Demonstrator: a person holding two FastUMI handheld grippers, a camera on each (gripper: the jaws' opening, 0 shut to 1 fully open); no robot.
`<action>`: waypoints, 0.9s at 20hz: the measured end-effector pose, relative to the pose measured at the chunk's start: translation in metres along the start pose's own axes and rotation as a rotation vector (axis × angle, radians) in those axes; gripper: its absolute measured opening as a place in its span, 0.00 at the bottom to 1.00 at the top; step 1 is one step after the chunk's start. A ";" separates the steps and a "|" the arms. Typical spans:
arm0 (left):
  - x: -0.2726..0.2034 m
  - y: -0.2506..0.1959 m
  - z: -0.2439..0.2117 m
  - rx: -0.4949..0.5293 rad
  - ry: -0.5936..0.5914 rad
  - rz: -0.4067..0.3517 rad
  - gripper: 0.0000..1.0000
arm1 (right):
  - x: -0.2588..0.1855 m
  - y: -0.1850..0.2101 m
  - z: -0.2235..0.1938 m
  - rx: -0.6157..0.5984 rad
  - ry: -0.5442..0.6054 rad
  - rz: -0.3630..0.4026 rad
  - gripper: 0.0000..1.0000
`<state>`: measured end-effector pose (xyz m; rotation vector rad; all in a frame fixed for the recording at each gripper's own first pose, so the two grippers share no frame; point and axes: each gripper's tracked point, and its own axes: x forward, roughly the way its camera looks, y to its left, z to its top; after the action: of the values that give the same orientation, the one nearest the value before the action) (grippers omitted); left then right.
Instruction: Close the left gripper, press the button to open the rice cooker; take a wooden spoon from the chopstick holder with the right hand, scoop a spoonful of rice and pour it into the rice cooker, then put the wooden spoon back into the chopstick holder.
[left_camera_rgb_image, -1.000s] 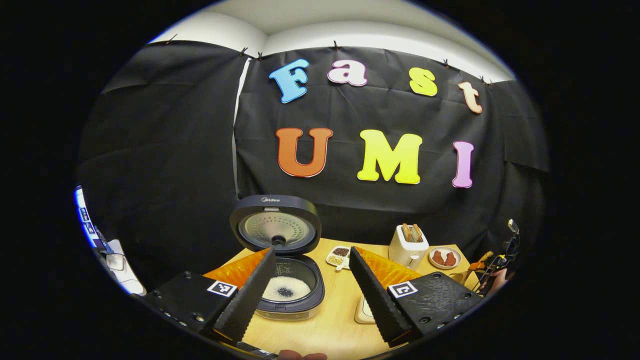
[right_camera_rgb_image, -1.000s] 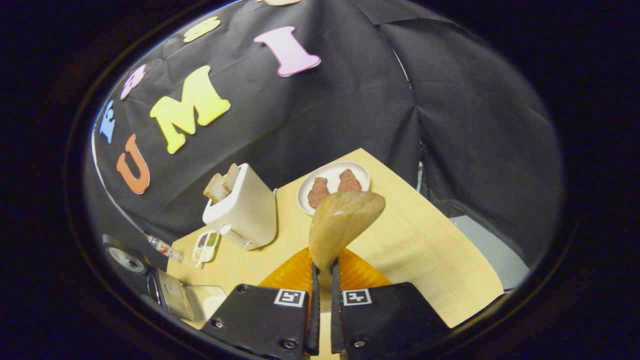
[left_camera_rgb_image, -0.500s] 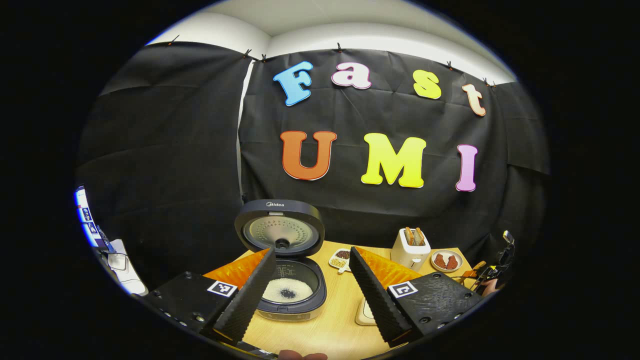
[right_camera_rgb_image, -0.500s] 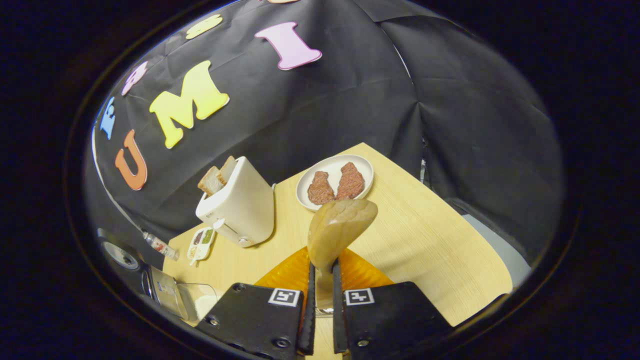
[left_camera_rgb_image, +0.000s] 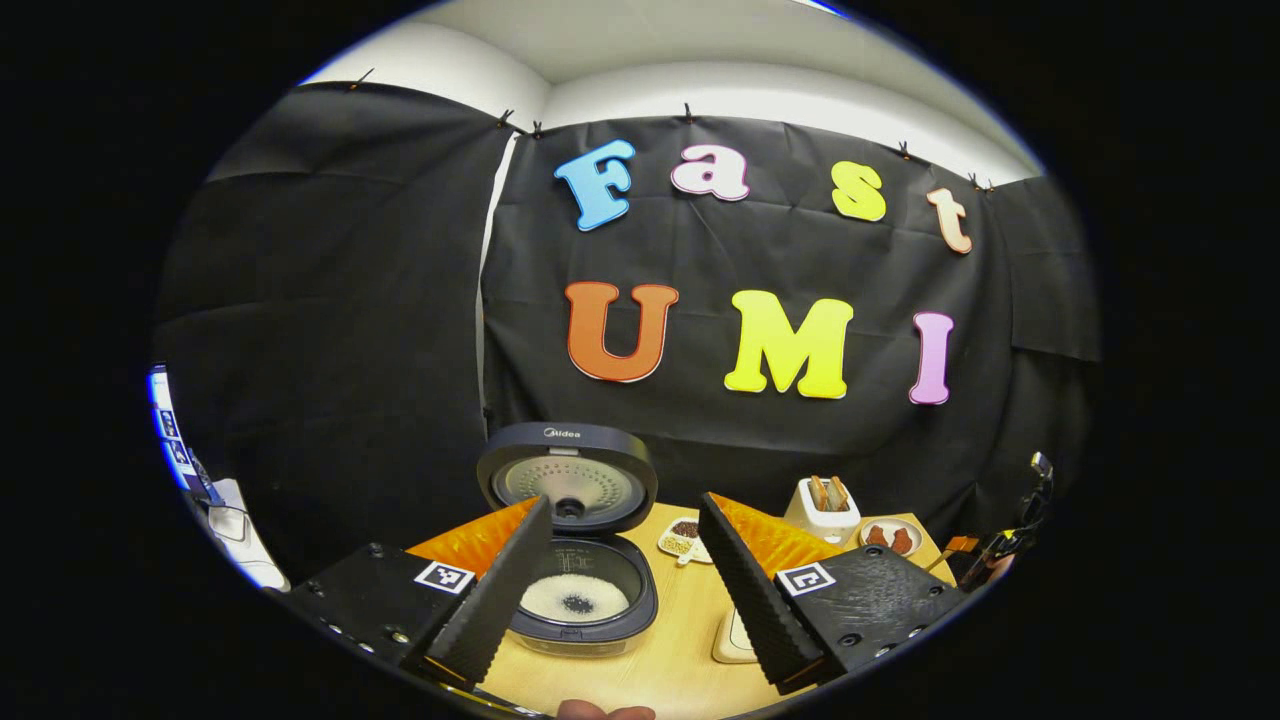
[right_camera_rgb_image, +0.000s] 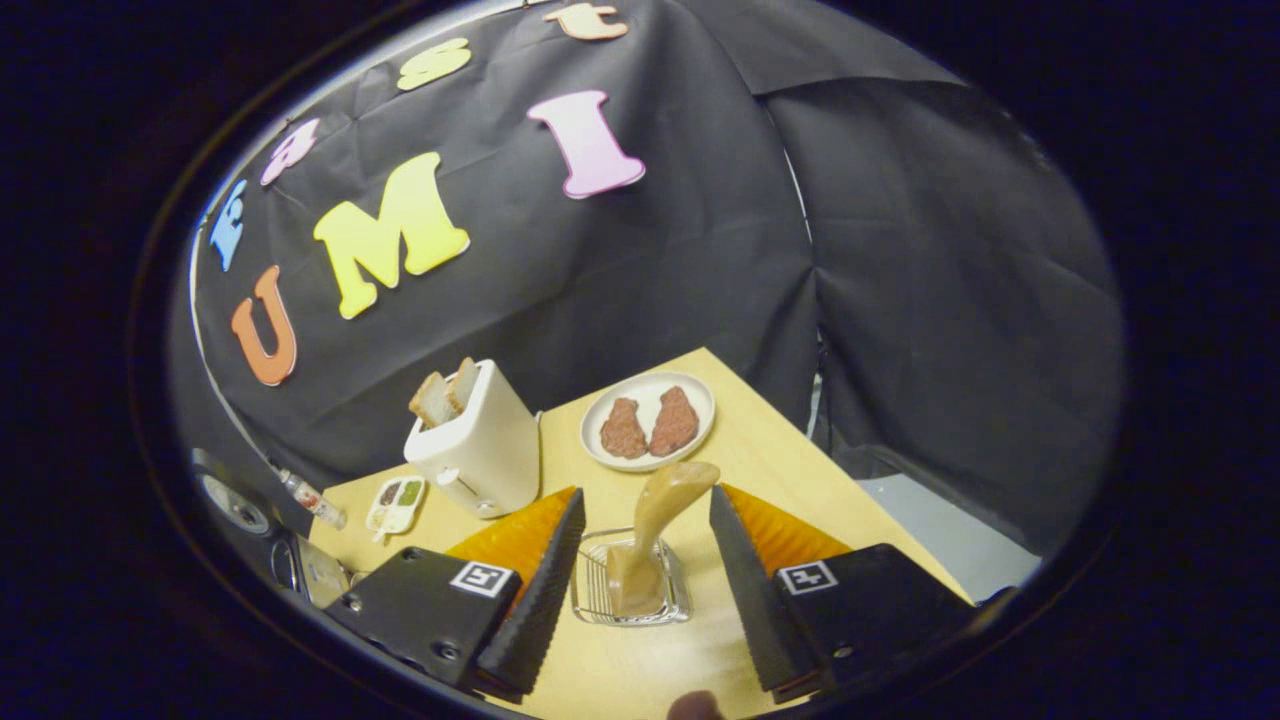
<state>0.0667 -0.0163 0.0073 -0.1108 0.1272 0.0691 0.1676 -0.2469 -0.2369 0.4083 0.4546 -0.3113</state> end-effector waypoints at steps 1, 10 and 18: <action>0.000 0.001 0.002 -0.002 -0.010 -0.003 0.94 | -0.011 0.002 0.009 -0.023 -0.026 0.000 0.90; 0.026 0.036 0.039 0.000 -0.083 0.021 0.94 | -0.127 0.061 0.082 -0.283 -0.285 0.052 0.99; 0.094 0.067 0.063 -0.019 -0.095 0.040 0.94 | -0.206 0.057 0.071 -0.302 -0.337 0.041 1.00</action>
<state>0.1620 0.0635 0.0503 -0.1233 0.0335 0.1154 0.0388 -0.1878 -0.0616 0.0670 0.1579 -0.2601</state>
